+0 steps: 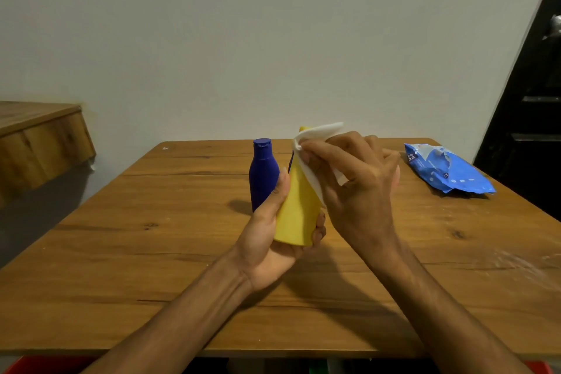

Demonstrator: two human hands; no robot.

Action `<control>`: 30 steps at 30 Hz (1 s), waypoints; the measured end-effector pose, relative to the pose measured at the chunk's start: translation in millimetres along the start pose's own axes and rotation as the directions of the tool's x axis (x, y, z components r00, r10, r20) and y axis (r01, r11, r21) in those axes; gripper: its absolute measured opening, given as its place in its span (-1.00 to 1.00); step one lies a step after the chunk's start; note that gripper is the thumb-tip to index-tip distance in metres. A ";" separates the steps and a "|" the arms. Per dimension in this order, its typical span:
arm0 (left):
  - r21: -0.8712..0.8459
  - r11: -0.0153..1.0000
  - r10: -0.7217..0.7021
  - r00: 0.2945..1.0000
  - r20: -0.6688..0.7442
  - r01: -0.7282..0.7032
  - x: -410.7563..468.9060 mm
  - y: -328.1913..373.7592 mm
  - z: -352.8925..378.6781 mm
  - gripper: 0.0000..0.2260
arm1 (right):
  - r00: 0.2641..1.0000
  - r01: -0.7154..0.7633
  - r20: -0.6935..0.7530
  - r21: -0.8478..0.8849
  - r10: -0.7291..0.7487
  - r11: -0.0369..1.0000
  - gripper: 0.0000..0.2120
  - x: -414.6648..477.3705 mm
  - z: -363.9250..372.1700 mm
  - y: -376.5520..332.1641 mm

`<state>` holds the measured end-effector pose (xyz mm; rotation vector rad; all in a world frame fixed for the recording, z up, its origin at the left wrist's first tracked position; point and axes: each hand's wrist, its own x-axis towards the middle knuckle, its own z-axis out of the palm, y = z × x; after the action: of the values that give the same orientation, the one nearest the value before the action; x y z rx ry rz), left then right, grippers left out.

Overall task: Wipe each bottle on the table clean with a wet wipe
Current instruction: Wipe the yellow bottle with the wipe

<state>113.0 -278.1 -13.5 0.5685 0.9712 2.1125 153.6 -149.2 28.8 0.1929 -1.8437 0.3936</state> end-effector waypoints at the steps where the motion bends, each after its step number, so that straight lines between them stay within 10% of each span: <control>1: 0.002 1.000 0.002 1.000 -0.003 -0.002 0.2 -0.1 -0.2 -0.50 | 1.000 0.019 0.004 -0.034 -0.019 0.999 -0.82 0.0 0.6 0.4; 30: -0.077 0.997 0.022 0.998 0.067 -0.016 0.4 -1.4 -0.5 -0.45 | 0.992 -0.115 -0.048 0.015 0.116 0.993 -0.80 1.9 -0.3 4.3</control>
<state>113.0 -277.4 -14.9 0.6092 0.8470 2.1232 151.9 -145.0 29.9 0.0841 -1.8098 0.4863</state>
